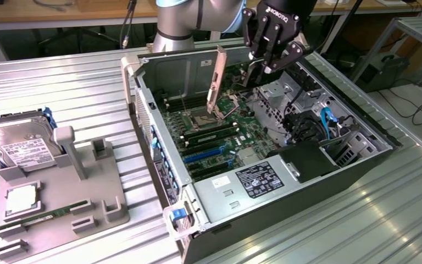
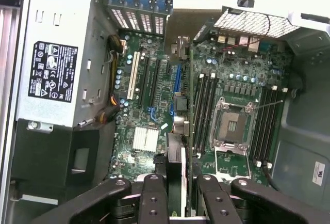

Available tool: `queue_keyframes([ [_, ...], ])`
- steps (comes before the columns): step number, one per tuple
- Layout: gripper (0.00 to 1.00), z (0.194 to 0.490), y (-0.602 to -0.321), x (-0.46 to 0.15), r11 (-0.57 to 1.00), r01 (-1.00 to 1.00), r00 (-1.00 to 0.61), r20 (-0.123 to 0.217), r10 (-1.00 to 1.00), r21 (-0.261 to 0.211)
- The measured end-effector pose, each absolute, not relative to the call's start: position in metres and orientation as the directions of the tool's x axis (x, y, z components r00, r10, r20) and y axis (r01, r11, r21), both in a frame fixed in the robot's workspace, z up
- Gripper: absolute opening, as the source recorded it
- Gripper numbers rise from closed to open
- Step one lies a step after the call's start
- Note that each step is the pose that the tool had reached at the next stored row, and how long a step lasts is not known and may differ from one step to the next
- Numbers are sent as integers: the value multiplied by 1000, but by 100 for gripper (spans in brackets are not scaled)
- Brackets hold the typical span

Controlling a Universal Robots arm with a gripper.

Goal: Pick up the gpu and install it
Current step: 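Insert the gpu into the slot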

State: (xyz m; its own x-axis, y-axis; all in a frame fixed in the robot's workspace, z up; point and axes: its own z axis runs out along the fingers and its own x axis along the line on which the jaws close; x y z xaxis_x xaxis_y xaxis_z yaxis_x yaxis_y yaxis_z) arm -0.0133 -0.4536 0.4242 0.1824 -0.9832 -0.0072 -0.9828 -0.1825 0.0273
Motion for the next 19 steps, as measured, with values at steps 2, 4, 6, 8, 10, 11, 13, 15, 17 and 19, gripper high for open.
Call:
queue_keyframes([
  [2,27,424,-454,-13,-203,-979,203,-7,-979,27],
  [4,27,424,-454,-13,-227,-973,227,-7,-974,27],
  [6,27,423,-453,-13,-240,-970,240,-7,-971,26],
  [8,27,419,-454,-13,-233,-972,233,-6,-972,23],
  [10,27,417,-454,-13,-222,-975,221,-6,-975,21],
  [11,27,416,-454,-13,-218,-976,218,-5,-976,20],
  [13,27,415,-454,-13,-217,-976,217,-6,-976,20],
  [15,27,413,-454,-13,-217,-976,217,-5,-976,20],
  [17,27,413,-454,-13,-217,-976,217,-5,-976,20],
  [19,27,412,-454,-13,-217,-976,217,-5,-976,20],
])
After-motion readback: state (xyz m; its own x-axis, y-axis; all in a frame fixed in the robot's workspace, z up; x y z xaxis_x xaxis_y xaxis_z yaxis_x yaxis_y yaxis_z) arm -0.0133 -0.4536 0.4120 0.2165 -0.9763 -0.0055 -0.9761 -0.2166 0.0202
